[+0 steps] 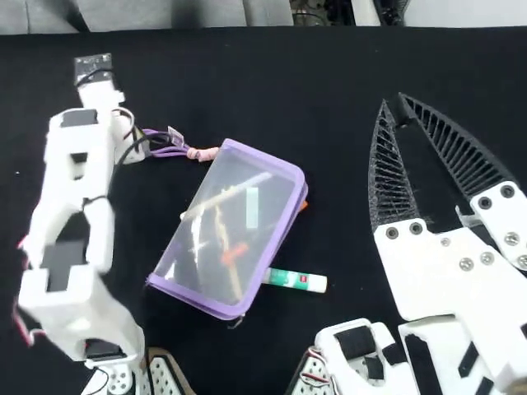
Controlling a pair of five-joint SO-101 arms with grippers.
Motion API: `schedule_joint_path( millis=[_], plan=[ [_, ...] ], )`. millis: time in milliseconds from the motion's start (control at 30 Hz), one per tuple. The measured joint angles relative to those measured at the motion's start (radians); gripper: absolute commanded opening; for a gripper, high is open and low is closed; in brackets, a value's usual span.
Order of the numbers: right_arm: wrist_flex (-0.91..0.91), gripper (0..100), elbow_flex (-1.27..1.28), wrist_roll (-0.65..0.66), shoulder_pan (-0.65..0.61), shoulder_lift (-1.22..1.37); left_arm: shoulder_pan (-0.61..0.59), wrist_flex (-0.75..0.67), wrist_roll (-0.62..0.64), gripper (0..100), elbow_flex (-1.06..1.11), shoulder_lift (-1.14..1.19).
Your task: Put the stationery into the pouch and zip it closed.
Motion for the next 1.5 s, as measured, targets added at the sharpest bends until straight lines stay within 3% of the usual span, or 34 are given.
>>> schedule_joint_path(
  millis=[367,633,933,1267,1500],
  plan=[
    [0.0,3.8,0.0,0.0,0.0,0.0,0.0,0.0,0.009,20,-0.414,0.39],
    [0.0,3.8,0.0,0.0,0.0,0.0,0.0,0.008,0.058,20,-0.566,0.559],
    [0.0,3.8,0.0,0.0,0.0,0.0,0.0,0.143,0.061,20,-0.772,0.683],
    [0.0,3.8,0.0,0.0,0.0,0.0,0.0,0.411,0.061,20,-0.959,0.727],
    [0.0,3.8,0.0,0.0,0.0,0.0,0.0,0.368,0.061,20,-0.974,0.77]
  ],
)
